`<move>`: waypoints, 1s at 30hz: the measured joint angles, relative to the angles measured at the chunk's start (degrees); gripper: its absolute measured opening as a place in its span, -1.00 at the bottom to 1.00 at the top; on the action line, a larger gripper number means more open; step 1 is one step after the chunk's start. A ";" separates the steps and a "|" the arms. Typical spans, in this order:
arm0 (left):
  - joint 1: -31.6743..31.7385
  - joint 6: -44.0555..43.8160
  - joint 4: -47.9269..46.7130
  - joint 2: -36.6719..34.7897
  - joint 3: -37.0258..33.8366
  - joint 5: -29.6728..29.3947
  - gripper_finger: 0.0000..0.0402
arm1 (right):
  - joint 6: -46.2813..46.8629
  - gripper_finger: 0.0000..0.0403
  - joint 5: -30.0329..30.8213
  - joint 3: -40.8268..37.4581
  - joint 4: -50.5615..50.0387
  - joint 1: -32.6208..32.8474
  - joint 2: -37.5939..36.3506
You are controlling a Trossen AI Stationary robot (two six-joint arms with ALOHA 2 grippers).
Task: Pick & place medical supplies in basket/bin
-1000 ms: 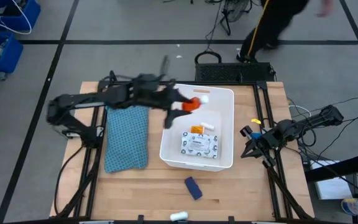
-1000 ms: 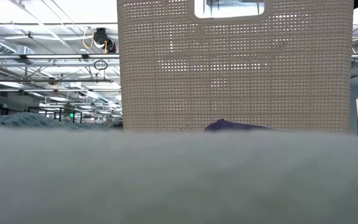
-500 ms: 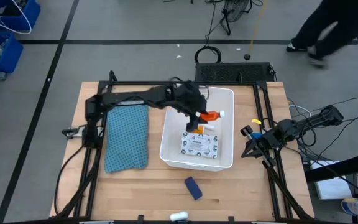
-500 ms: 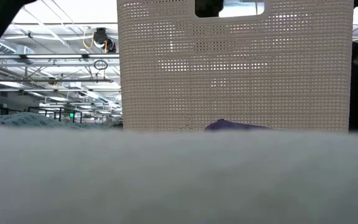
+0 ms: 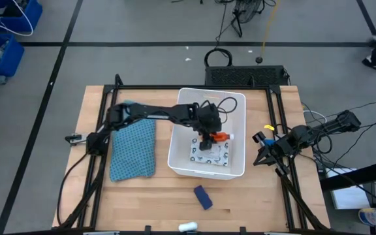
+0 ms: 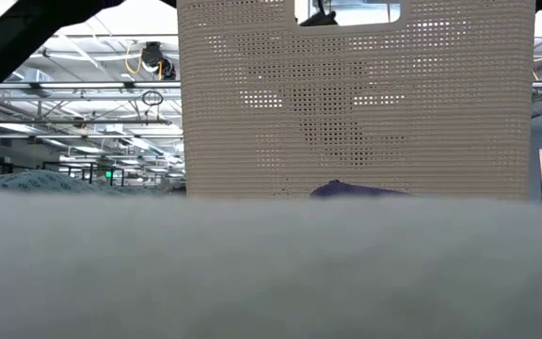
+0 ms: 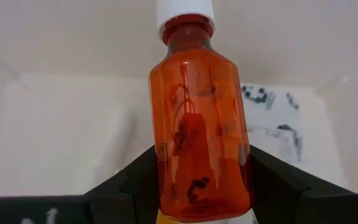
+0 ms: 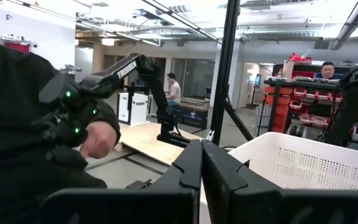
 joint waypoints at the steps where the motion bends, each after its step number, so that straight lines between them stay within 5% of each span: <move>1: 0.00 0.02 -0.14 0.38 0.00 -0.02 -0.02 | 0.00 -1.00 0.00 0.00 0.00 0.01 0.00; 17: 0.00 3.44 -2.09 2.56 -0.02 -1.30 0.02 | 0.02 -1.00 -0.04 0.00 0.01 0.00 0.00; 30: -0.11 2.23 -2.88 0.84 -0.07 -3.04 0.66 | 0.02 -1.00 -3.06 0.00 -0.04 0.01 0.00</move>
